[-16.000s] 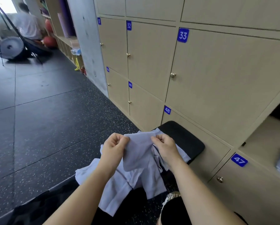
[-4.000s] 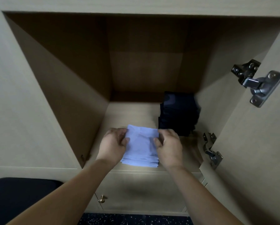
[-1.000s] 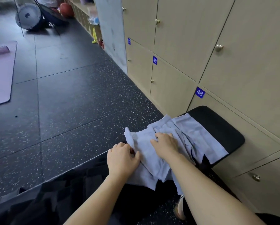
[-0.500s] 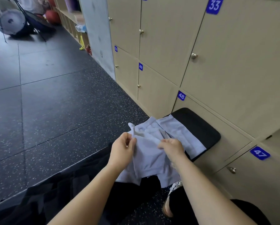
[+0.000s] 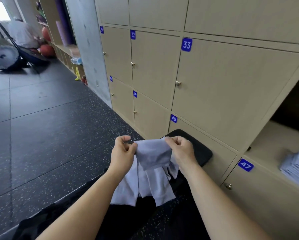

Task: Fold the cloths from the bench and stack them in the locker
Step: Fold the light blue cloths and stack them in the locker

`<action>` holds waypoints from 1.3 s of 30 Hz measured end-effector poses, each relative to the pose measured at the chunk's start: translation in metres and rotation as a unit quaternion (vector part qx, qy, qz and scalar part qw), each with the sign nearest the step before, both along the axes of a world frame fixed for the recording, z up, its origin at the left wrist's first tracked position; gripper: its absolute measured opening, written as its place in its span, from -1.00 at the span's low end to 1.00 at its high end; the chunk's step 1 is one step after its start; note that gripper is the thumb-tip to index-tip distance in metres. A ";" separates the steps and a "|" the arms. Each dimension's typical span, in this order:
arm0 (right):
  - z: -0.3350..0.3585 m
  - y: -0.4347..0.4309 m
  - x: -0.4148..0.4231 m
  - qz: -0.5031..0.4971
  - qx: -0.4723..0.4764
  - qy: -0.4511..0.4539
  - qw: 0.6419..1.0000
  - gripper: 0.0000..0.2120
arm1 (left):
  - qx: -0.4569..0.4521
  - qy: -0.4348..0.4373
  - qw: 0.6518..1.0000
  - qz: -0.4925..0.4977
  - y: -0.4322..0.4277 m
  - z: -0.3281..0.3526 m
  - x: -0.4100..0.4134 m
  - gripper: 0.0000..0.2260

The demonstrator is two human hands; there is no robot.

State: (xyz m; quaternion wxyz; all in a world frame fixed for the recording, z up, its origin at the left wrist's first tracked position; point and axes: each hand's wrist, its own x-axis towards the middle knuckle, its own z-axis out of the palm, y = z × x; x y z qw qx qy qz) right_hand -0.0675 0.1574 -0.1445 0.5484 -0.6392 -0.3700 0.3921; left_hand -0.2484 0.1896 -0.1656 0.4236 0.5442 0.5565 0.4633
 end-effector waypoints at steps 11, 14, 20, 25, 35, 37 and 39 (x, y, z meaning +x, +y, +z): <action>0.057 -0.005 0.031 -0.074 0.128 -0.049 0.988 -0.81 | 0.090 0.082 0.986 -0.116 -0.003 0.066 0.015 -0.92; 0.064 -0.011 0.037 -0.068 0.154 -0.077 0.983 -0.79 | 0.107 0.107 0.981 -0.122 -0.007 0.077 0.019 -0.83; 0.076 -0.019 0.042 -0.006 0.166 -0.092 0.982 -0.80 | 0.054 0.047 0.972 -0.224 -0.014 0.096 0.035 -0.74; 0.083 -0.028 0.041 0.049 0.158 -0.088 0.982 -0.84 | 0.159 0.155 0.947 -0.230 -0.017 0.102 0.063 -0.85; 0.075 -0.068 0.077 0.111 0.097 -0.046 0.988 -0.89 | 0.082 0.011 0.979 -0.188 -0.014 0.098 0.081 -0.70; 0.074 -0.070 0.083 0.097 0.103 -0.027 0.990 -0.84 | 0.066 -0.018 0.978 -0.198 -0.017 0.095 0.083 -0.68; 0.074 -0.073 0.088 0.084 0.111 -0.015 0.990 -0.82 | 0.052 -0.031 0.977 -0.203 -0.020 0.092 0.087 -0.66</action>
